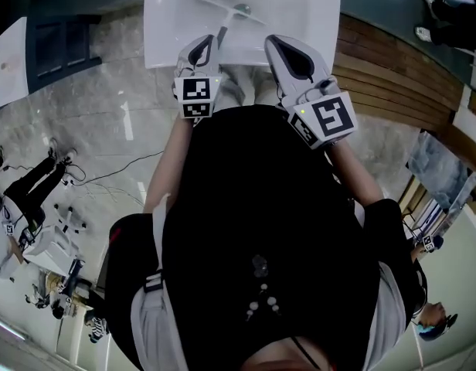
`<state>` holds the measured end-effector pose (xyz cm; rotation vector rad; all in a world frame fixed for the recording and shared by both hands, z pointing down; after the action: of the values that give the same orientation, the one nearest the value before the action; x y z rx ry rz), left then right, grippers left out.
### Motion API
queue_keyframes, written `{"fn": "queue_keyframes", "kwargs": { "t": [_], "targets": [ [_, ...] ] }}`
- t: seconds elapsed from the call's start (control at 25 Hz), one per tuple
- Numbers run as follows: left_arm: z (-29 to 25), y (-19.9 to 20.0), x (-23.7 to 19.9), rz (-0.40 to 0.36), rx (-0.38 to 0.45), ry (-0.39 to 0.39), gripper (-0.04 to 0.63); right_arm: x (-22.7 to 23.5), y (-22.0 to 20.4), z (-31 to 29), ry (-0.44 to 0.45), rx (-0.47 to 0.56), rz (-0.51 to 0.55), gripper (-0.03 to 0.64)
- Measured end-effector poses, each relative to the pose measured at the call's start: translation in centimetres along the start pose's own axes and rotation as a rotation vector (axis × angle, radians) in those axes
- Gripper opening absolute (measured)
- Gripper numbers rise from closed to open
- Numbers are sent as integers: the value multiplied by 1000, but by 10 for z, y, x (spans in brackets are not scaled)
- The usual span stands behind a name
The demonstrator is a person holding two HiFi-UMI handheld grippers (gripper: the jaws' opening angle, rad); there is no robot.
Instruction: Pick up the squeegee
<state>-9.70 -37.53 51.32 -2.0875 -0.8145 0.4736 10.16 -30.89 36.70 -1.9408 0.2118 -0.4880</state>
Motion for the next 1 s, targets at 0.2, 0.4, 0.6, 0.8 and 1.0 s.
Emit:
{"fn": "queue_keyframes", "kwargs": {
  "t": [0.2,0.4,0.6,0.8,1.0],
  "targets": [
    [-26,1,4,-24,-51,12,2,23,4,-9,35,-15,-2,2],
    [-55,5,8,-38,-119,-4,2,46,7,-14,52,-29,-10,2],
    [-84,-5,15,-17,-239,-38,86,66,9,-12,55,-43,-16,2],
    [-102,-22,16,7,-333,-21,117,79,9,-9,58,-60,-19,2],
    [-115,-31,13,22,-399,-5,124,91,6,-4,43,-84,-40,2]
  ]
}}
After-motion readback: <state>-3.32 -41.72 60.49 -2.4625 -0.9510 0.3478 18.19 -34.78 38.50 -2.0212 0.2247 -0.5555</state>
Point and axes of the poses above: the fingertips, and each gripper's own axes: z backward along the fingers, x to its right, y out of its top, the point moved 10 cm from there along z, backward along the fingers, and after that the axes turned 4 degrees about -x, right-handed, at the moved point
